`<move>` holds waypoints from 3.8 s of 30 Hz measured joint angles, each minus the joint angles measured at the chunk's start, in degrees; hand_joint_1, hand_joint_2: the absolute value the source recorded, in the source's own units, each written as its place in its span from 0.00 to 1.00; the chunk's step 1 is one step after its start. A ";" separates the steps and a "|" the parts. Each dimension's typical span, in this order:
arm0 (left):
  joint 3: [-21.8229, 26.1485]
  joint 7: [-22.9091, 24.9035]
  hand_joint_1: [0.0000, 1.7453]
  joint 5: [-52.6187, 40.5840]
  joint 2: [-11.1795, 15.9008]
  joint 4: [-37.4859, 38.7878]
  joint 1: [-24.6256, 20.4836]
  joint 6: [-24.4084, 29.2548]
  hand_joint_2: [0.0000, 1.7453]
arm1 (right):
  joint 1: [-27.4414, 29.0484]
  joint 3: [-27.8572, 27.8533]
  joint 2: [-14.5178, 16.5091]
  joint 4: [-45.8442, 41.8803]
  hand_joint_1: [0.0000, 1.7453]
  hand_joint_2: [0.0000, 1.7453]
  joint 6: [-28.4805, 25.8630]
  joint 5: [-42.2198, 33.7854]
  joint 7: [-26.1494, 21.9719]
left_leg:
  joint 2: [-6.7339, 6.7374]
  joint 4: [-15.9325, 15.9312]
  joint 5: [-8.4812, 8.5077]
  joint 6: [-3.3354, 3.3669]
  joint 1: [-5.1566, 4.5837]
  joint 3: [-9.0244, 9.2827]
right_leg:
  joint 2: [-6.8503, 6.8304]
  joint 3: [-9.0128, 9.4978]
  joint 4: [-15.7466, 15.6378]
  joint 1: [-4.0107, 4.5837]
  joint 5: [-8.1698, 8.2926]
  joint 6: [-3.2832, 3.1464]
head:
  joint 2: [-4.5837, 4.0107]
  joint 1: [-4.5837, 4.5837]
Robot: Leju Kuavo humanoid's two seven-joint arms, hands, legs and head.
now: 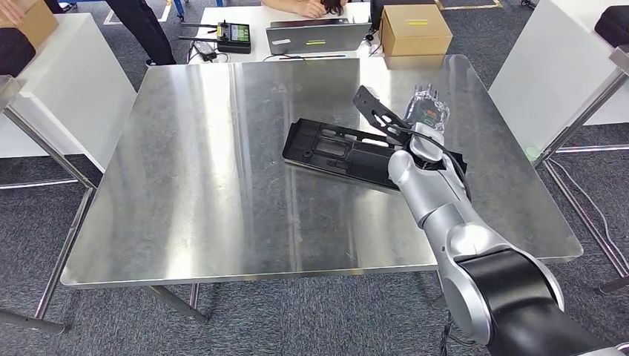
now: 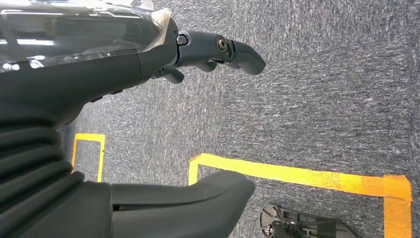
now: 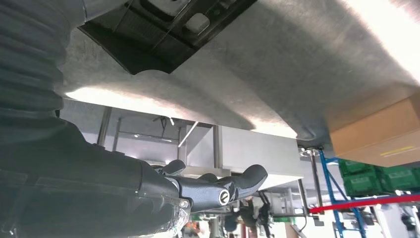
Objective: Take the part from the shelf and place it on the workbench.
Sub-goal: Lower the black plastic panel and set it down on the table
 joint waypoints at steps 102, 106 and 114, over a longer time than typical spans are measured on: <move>-1.91 2.20 0.00 -0.57 -1.35 0.04 -0.10 -6.29 0.00 | 32.13 7.13 7.87 -70.13 0.00 0.00 30.10 -83.61 -51.43 | 0.67 5.48 2.16 -1.46 0.83 -8.50 | -0.83 7.00 -0.88 -1.33 -5.17 -0.12 | 0.00 0.07; -1.92 2.06 0.00 -0.50 -1.34 0.04 -0.07 -6.27 0.00 | 32.23 7.51 7.92 -69.56 0.00 0.00 29.94 -83.23 -51.51 | 0.63 17.27 -3.89 -1.96 0.96 -10.75 | -0.87 3.94 -0.72 -1.05 -2.58 -0.36 | 0.00 0.01; -2.29 1.20 0.00 -0.75 -1.34 0.07 -0.14 -6.33 0.00 | 32.13 8.31 7.86 -68.87 0.00 0.00 28.81 -82.86 -52.71 | -0.07 -0.42 -0.17 0.09 0.23 2.32 | -1.05 0.97 -0.69 -0.91 1.19 2.24 | 0.00 0.10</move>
